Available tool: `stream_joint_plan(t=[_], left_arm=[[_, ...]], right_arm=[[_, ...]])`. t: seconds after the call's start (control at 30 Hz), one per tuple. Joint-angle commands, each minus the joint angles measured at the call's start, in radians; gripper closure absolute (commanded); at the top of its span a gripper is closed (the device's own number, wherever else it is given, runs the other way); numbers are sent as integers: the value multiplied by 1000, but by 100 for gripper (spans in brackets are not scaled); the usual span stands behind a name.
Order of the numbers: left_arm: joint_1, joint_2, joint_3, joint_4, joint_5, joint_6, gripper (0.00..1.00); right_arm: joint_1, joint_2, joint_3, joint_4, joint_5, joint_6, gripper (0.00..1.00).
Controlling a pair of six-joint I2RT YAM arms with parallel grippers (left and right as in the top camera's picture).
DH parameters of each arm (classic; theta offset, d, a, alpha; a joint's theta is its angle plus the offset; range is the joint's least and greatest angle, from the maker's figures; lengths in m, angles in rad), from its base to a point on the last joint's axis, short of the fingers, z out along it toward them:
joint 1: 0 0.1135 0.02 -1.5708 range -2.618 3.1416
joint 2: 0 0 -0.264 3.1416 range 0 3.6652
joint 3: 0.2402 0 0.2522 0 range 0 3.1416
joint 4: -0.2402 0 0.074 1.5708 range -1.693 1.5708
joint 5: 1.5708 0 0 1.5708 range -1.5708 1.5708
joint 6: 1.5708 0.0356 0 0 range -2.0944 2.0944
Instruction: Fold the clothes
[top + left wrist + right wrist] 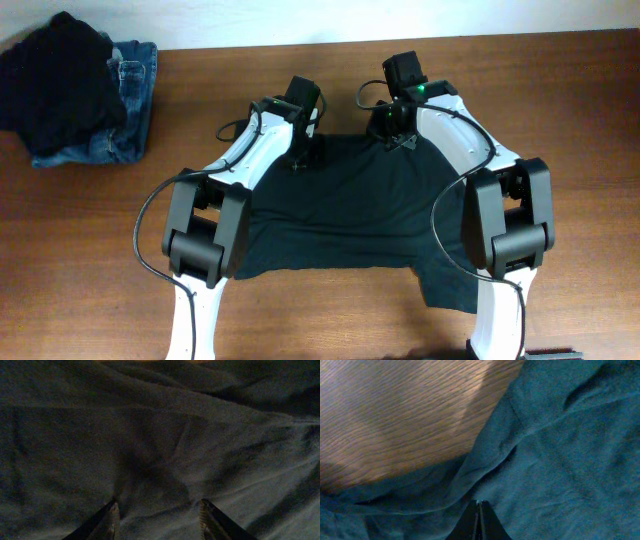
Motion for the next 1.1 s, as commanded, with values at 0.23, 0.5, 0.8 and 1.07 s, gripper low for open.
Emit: stream_joint_plan(t=[0.23,0.5,0.8,1.07], left_arm=[[-1,22,3,-2,9,5,49],[-1,22,3,-2,8,5,49],[-1,22,3,-2,8,5,49],[-1,22,3,-2,8,5,49]], right_arm=[[17,28,-12,60,-26,35,95],[42,48,-12,50,-25,105,96],[44,73,-12,39,-22,136,96],[44,112,-12,84,-22,153,96]])
